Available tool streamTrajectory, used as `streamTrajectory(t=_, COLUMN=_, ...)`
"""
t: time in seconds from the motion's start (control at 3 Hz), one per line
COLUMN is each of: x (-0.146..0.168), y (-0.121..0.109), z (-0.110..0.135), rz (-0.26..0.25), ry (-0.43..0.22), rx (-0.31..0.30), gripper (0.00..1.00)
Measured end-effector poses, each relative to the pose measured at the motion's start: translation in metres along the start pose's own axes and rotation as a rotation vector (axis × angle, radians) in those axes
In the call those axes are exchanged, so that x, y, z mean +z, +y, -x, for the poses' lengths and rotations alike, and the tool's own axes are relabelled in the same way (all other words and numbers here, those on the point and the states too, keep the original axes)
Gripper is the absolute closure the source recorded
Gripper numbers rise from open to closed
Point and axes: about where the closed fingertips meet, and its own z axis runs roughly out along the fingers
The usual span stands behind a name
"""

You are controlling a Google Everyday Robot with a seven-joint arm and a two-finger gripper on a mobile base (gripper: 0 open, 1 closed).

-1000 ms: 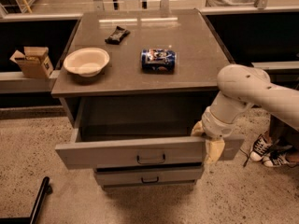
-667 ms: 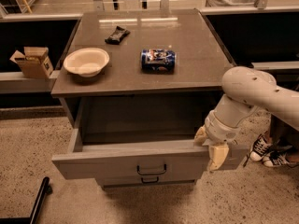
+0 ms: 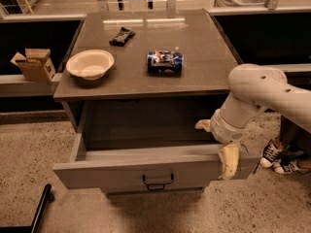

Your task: Open top drawer

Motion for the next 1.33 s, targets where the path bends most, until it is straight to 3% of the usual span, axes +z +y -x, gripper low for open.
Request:
streamTrajectory(t=0.33, x=-0.032, y=-0.021, z=0.005, rz=-0.05, ry=0.069, rx=0.007, gripper=0.0)
streamTrajectory(t=0.67, x=-0.06, y=-0.042, z=0.005, rz=-0.085, ry=0.085, rx=0.011, gripper=0.01)
streamTrajectory(t=1.0, x=-0.068, y=-0.062, z=0.0, rz=-0.103, ry=0.073, rx=0.028, gripper=0.17)
streamTrajectory(t=1.33, x=-0.049, y=-0.07, z=-0.008, rz=-0.095, ry=0.054, rx=0.055, gripper=0.41)
